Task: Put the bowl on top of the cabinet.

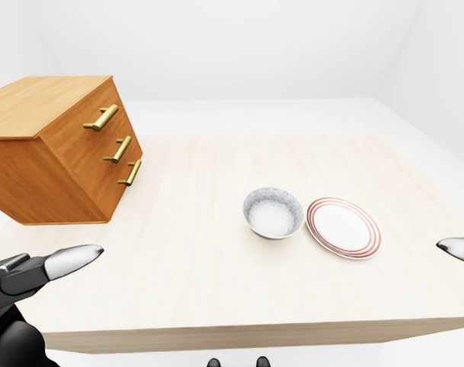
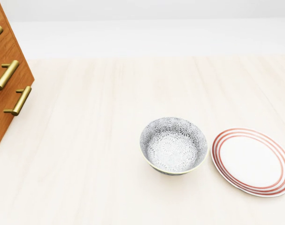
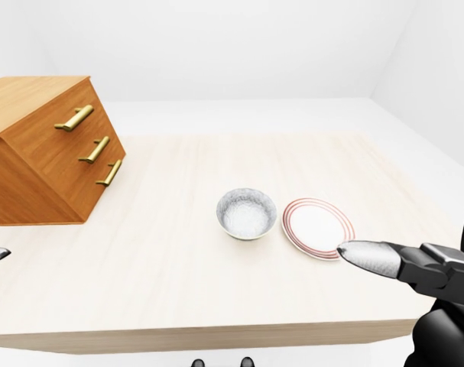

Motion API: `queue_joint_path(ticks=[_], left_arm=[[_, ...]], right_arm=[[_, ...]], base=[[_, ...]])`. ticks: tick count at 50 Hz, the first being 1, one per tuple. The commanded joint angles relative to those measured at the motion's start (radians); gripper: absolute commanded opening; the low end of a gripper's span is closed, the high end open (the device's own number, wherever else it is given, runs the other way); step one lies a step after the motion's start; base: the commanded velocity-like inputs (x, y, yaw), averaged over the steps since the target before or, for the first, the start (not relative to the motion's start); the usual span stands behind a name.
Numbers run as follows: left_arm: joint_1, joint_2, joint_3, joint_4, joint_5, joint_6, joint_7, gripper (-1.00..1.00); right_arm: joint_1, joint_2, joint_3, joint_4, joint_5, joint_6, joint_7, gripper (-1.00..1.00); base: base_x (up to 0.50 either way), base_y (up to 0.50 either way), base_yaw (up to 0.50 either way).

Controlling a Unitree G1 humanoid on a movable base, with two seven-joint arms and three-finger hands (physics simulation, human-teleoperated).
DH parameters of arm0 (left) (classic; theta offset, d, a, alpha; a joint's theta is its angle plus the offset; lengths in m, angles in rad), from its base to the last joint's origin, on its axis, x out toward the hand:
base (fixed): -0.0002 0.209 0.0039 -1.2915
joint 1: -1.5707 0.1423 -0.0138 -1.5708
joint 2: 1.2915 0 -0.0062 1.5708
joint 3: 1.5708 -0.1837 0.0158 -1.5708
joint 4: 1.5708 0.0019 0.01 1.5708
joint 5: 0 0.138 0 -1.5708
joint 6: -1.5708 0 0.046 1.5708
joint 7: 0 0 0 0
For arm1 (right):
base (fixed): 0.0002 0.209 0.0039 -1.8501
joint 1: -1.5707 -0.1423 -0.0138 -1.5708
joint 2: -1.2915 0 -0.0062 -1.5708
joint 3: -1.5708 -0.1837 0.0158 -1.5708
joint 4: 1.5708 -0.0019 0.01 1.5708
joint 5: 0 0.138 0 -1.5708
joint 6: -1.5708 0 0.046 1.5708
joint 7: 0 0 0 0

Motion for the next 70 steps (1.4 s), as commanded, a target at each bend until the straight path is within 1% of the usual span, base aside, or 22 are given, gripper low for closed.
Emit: queue_joint_path(ticks=[1, 6, 11, 14, 18, 23, 28, 41, 45, 49, 70], left_arm=[[0.002, 0.001, 0.002, -0.003, -0.001, 0.000, -0.001, 1.00], [0.001, 0.002, 0.010, -0.008, -0.008, 0.000, -0.001, 1.00], [0.003, 0.001, 0.011, -0.010, -0.009, 0.000, -0.002, 1.00], [0.003, 0.001, 0.012, -0.007, -0.008, 0.000, -0.003, 1.00], [0.004, 0.000, 0.008, -0.006, -0.004, 0.000, -0.004, 1.00], [0.004, -0.001, 0.009, 0.000, -0.004, 0.000, -0.005, 1.00], [0.005, -0.002, 0.007, 0.000, -0.002, 0.000, -0.005, 1.00], [0.004, -0.002, 0.004, 0.001, 0.003, 0.000, -0.007, 1.00], [0.005, -0.003, 0.002, 0.005, 0.005, 0.000, -0.009, 1.00], [0.003, -0.002, 0.002, 0.000, 0.004, 0.000, -0.007, 1.00], [0.003, -0.003, 0.002, -0.008, 0.004, 0.000, -0.005, 1.00]], right_arm=[[0.004, 0.001, -0.007, -0.009, 0.002, 0.000, 0.003, 1.00], [0.017, -0.016, -0.002, -0.009, 0.023, 0.000, -0.018, 1.00], [0.022, -0.012, -0.001, -0.009, 0.015, 0.000, -0.017, 1.00], [0.015, 0.026, -0.015, -0.009, -0.034, 0.000, 0.011, 1.00], [0.013, 0.043, 0.002, -0.009, -0.066, 0.000, 0.032, 1.00], [0.026, 0.024, 0.019, -0.009, -0.077, 0.000, 0.027, 1.00], [0.017, 0.057, 0.021, -0.009, -0.123, 0.000, 0.067, 1.00], [0.017, 0.046, 0.016, -0.009, -0.111, 0.000, 0.056, 1.00], [0.016, 0.058, 0.019, -0.009, -0.126, 0.000, 0.069, 1.00], [0.015, 0.053, 0.015, -0.009, -0.117, 0.000, 0.066, 1.00], [0.004, 0.081, 0.015, -0.009, -0.149, 0.000, 0.103, 1.00]], base=[[0.50, 0.00, 0.00], [0.50, 0.00, 0.00], [0.50, 0.00, 0.00], [0.00, 0.00, 0.00], [0.00, 0.00, 0.00], [0.00, 0.09, 0.00], [0.04, 0.47, 0.00], [0.04, 0.50, 0.00], [0.04, 0.50, 0.00], [0.04, 0.50, 0.00], [0.04, 0.50, 0.00]])
